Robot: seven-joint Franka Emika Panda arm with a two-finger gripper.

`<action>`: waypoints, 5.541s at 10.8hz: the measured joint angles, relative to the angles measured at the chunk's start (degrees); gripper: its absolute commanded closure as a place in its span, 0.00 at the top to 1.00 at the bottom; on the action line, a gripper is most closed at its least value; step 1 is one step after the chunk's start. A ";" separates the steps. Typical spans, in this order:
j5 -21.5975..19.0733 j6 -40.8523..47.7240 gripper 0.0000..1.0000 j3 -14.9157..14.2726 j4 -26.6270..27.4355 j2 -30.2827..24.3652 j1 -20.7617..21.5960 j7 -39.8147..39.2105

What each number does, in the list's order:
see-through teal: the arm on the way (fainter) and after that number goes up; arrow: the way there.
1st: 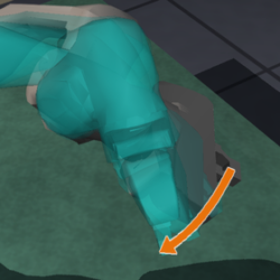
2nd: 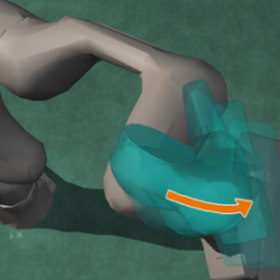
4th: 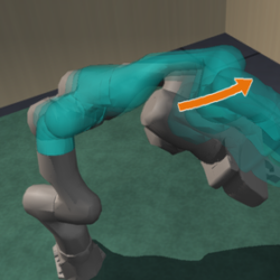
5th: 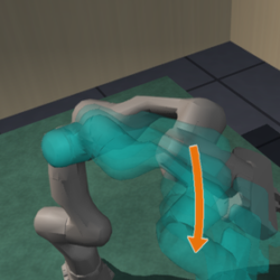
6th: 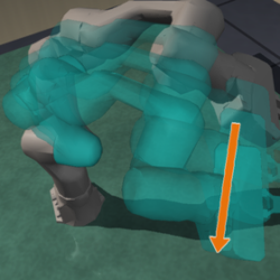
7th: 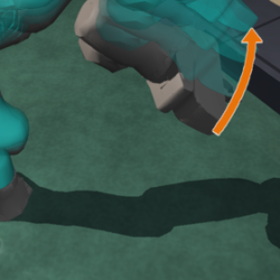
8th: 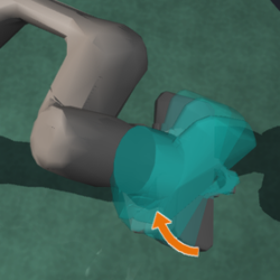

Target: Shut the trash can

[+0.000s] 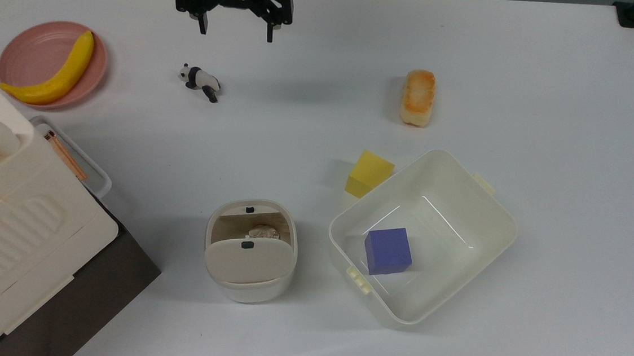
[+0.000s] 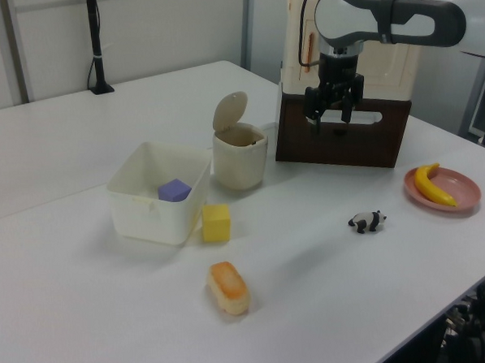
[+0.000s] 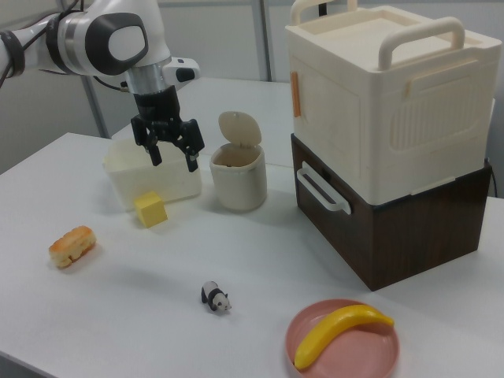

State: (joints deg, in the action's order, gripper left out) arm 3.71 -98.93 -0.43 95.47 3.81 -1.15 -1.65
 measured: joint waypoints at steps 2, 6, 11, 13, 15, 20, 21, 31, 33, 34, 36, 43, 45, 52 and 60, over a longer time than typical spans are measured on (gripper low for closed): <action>0.00 0.00 0.19 0.02 0.06 0.20 0.02 -0.60; 0.00 0.00 0.00 0.07 0.14 1.43 0.19 -1.72; 0.00 0.00 0.00 0.16 0.10 1.49 0.48 -3.45; 0.00 -0.12 0.00 0.16 -0.67 1.78 0.48 -4.01; 0.00 -2.48 0.00 0.17 -3.37 4.20 0.48 -4.08; -0.27 -28.08 0.00 0.24 -8.52 10.71 0.50 -4.07; -0.63 -32.73 0.00 0.32 -8.54 11.12 0.52 -4.05; -0.97 -66.69 0.00 0.62 -12.47 24.58 2.29 -1.45; -0.97 -67.34 0.00 0.62 -12.55 25.65 2.34 -1.45; -0.97 -67.37 0.00 0.64 -12.57 26.42 2.54 -1.45; -0.97 -67.48 0.00 0.64 -12.63 27.75 3.11 -1.45; -0.83 -44.15 0.00 0.44 -14.54 23.40 2.93 -2.78; 0.16 -41.42 0.00 0.27 -13.63 23.71 2.88 -2.91; 0.71 -41.38 0.00 0.21 -11.09 25.83 2.79 -3.37; 0.70 -7.41 0.00 0.15 -13.00 15.78 1.50 -3.37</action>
State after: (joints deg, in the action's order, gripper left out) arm 4.41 -106.34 -0.28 82.47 19.59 0.35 -5.02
